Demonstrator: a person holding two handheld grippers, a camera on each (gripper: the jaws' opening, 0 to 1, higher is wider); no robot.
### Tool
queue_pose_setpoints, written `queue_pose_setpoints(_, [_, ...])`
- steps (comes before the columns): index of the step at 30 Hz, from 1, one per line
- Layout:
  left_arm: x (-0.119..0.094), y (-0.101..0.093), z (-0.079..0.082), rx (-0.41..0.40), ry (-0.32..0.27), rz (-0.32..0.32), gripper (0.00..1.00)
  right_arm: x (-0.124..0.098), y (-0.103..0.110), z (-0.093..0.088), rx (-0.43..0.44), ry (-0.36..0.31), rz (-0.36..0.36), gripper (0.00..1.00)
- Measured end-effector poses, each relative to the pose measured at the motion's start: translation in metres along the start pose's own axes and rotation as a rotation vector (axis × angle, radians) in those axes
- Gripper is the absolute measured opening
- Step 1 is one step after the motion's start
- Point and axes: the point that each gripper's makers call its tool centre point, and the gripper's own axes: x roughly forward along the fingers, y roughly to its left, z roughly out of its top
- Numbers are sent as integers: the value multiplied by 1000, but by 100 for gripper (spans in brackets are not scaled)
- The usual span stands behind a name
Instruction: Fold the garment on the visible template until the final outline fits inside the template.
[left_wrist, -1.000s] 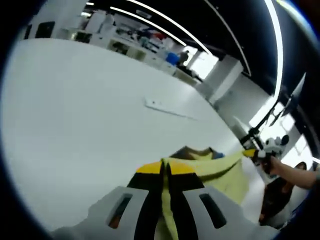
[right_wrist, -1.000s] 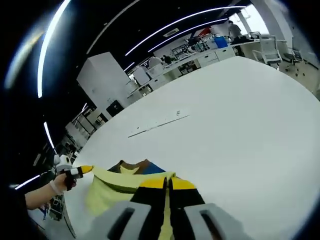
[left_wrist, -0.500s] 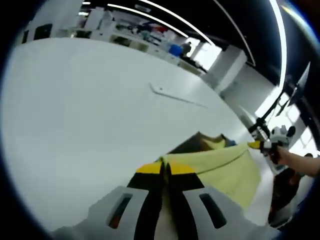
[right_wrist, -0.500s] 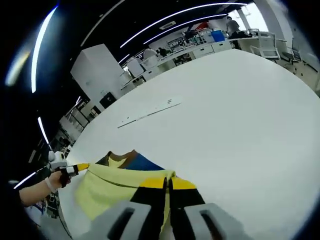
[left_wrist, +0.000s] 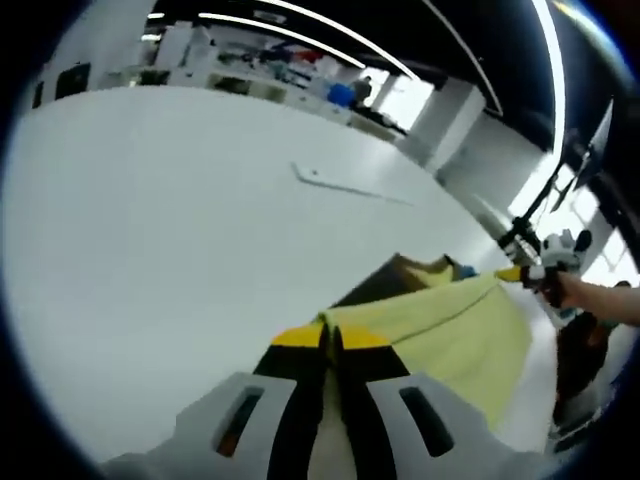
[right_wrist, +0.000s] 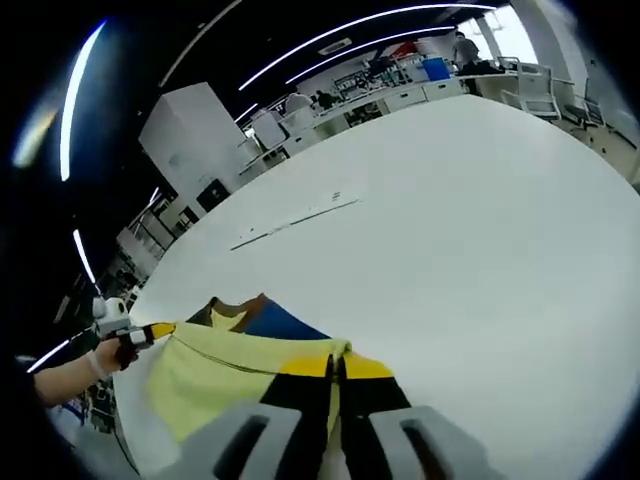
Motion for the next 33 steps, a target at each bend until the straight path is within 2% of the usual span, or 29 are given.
queue_pose_setpoints(1, [-2, -4, 2, 42, -11, -19, 3, -1, 2, 3, -48, -12, 3, 1])
queue_pose_setpoints(2, [-4, -4, 1, 49, -2, -17, 7, -3, 3, 5, -91, -21, 7, 5])
queue_pose_setpoints(3, [-5, -3, -1, 56, 12, -6, 11, -4, 4, 7, -108, -30, 3, 8])
queue_pose_setpoints(4, [-7, -2, 2, 102, 2, -3, 15, -6, 8, 9, -119, -36, 11, 11])
queue_pose_setpoints(6, [-11, -3, 7, 140, -12, -3, 26, -10, 8, 11, -156, -40, 11, 19])
queue_pose_setpoints(10, [-19, -5, 21, 211, -57, -7, 35, -17, 6, 13, -227, -42, 5, 35])
queue_pose_setpoints(12, [-21, -6, 24, 229, -58, -7, 43, -19, 6, 14, -254, -43, 3, 47])
queue_pose_setpoints(14, [-23, -6, 25, 294, -51, -9, 47, -20, 4, 14, -312, -31, 5, 52])
queue_pose_setpoints(19, [-29, -7, 19, 454, 6, -15, 46, -26, 5, 8, -469, 40, 1, 51])
queue_pose_setpoints(21, [-30, -4, 20, 541, 17, 5, 45, -26, 5, 6, -510, 58, -2, 48])
queue_pose_setpoints(23, [-31, -2, 22, 682, 45, 30, 43, -27, 3, 3, -581, 104, -26, 43])
queue_pose_setpoints(24, [-30, -1, 22, 732, 59, 37, 42, -27, 2, 4, -626, 108, -32, 41])
queue_pose_setpoints(25, [-29, -1, 23, 817, 72, 43, 40, -27, 2, 4, -695, 123, -42, 38])
queue_pose_setpoints(27, [-26, -3, 22, 934, 97, 46, 39, -25, 2, 2, -744, 149, -44, 38])
queue_pose_setpoints(29, [-22, -4, 20, 1034, 123, 39, 37, -23, 5, 2, -757, 152, -38, 36])
queue_pose_setpoints(30, [-21, -4, 19, 1055, 130, 38, 36, -23, 4, 3, -786, 160, -44, 34])
queue_pose_setpoints(31, [-19, -2, 17, 1125, 148, 42, 34, -22, 4, 4, -821, 161, -46, 32])
queue_pose_setpoints(33, [-15, 0, 15, 1198, 171, 48, 31, -19, 5, 4, -858, 158, -38, 30])
